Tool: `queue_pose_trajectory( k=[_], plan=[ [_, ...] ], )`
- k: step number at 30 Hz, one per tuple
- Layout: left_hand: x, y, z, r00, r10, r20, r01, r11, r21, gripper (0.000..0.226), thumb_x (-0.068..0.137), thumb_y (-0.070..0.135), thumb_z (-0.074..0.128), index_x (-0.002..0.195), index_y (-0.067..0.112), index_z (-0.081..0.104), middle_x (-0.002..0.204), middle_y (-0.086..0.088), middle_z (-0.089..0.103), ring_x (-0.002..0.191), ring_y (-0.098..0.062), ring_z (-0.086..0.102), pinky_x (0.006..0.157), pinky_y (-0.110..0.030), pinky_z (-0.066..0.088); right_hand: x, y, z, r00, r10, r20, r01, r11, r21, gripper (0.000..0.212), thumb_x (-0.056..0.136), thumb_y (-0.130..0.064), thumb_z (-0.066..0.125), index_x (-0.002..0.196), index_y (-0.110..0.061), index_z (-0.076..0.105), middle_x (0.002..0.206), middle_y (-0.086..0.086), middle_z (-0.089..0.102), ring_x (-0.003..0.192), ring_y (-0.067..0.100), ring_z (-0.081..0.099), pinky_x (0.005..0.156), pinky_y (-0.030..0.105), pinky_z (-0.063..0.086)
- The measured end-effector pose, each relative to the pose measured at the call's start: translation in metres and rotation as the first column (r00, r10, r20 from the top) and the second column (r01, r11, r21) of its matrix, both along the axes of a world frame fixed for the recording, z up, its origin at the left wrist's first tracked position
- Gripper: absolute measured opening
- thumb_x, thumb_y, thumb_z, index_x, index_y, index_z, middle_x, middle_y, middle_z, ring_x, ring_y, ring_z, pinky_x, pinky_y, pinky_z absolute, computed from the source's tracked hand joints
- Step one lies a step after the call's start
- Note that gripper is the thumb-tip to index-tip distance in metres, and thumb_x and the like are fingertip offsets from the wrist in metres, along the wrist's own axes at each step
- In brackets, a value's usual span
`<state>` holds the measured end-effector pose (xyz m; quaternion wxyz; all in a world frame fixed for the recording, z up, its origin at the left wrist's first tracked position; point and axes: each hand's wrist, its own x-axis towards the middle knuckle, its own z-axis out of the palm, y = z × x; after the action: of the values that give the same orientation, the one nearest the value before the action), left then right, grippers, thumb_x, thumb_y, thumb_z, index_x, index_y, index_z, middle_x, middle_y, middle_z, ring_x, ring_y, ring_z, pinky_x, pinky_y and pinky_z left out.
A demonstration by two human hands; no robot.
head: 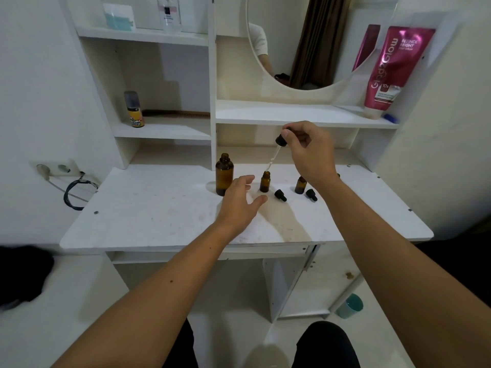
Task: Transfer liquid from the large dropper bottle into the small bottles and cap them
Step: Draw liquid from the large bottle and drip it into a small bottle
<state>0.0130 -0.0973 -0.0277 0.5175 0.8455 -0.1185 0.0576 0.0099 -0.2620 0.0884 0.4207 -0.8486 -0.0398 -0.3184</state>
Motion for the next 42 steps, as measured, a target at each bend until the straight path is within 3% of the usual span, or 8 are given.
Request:
queue_pose_trajectory(
  k=[6,10,17,24,29,33,42],
  plan=[
    [0.023,-0.017,-0.004,1.0,0.026,-0.003,-0.025,0.999,0.039,0.066,0.095,0.028,0.073,0.152,0.018,0.043,0.153,-0.001,0.051,0.136,-0.018,0.053,0.11,-0.035,0.046,0.006,-0.009,-0.008,1.0,-0.007,-0.002,0.007,1.0,0.012,0.015,0.101,-0.022,0.069,0.112,-0.015,0.076,0.103,-0.004,0.075,0.093,0.006,0.069,0.086,0.014,0.053],
    [0.034,-0.022,-0.003,1.0,0.022,0.017,-0.022,0.999,0.036,0.057,0.096,0.024,0.072,0.148,0.015,0.049,0.142,-0.003,0.061,0.129,-0.018,0.059,0.108,-0.032,0.048,0.011,-0.008,-0.014,1.0,0.011,-0.007,-0.011,1.0,0.012,0.016,0.101,-0.022,0.068,0.114,-0.015,0.075,0.104,-0.003,0.075,0.091,0.0,0.066,0.081,0.004,0.049],
    [0.044,-0.023,-0.007,0.995,0.032,0.096,-0.04,0.996,0.077,0.033,0.097,0.02,0.07,0.129,0.016,0.063,0.116,0.0,0.072,0.106,-0.016,0.067,0.097,-0.026,0.053,0.019,-0.008,-0.014,1.0,0.021,0.014,-0.021,1.0,-0.004,0.016,0.101,-0.019,0.068,0.113,-0.012,0.075,0.1,-0.006,0.074,0.087,-0.008,0.065,0.08,0.005,0.049],
    [0.045,-0.021,-0.01,0.994,0.034,0.107,-0.042,0.996,0.074,0.031,0.097,0.022,0.07,0.127,0.017,0.064,0.111,0.002,0.073,0.102,-0.014,0.067,0.095,-0.029,0.056,0.022,-0.002,-0.022,0.997,0.048,-0.056,-0.052,0.996,-0.071,0.014,0.1,-0.021,0.069,0.11,-0.014,0.076,0.09,-0.017,0.07,0.083,-0.011,0.065,0.078,0.004,0.048],
    [0.044,-0.02,-0.011,0.995,0.036,0.097,-0.044,0.996,0.078,0.03,0.097,0.023,0.07,0.126,0.018,0.064,0.112,0.002,0.073,0.102,-0.014,0.067,0.092,-0.023,0.052,0.023,0.0,-0.029,0.996,0.038,-0.08,-0.043,0.997,-0.058,0.01,0.097,-0.013,0.072,0.093,-0.008,0.079,0.077,-0.017,0.07,0.068,-0.017,0.062,0.067,0.002,0.045],
    [0.045,-0.02,-0.011,0.995,0.034,0.094,-0.041,0.997,0.073,0.029,0.098,0.024,0.07,0.125,0.018,0.064,0.112,0.002,0.073,0.102,-0.015,0.067,0.095,-0.03,0.056,0.025,0.002,-0.027,0.995,0.05,-0.086,-0.056,0.996,-0.069,0.011,0.099,-0.015,0.07,0.101,-0.009,0.079,0.079,-0.019,0.07,0.072,-0.02,0.062,0.07,0.0,0.044],
    [0.043,-0.019,-0.011,0.995,0.018,0.096,-0.023,0.999,0.047,0.027,0.098,0.023,0.07,0.124,0.018,0.065,0.111,0.003,0.073,0.103,-0.014,0.067,0.096,-0.031,0.056,0.029,0.005,-0.032,0.993,0.02,-0.12,-0.033,0.994,-0.103,0.009,0.096,-0.015,0.073,0.092,-0.011,0.08,0.085,-0.004,0.079,0.069,-0.006,0.066,0.067,0.004,0.046]
  ],
)
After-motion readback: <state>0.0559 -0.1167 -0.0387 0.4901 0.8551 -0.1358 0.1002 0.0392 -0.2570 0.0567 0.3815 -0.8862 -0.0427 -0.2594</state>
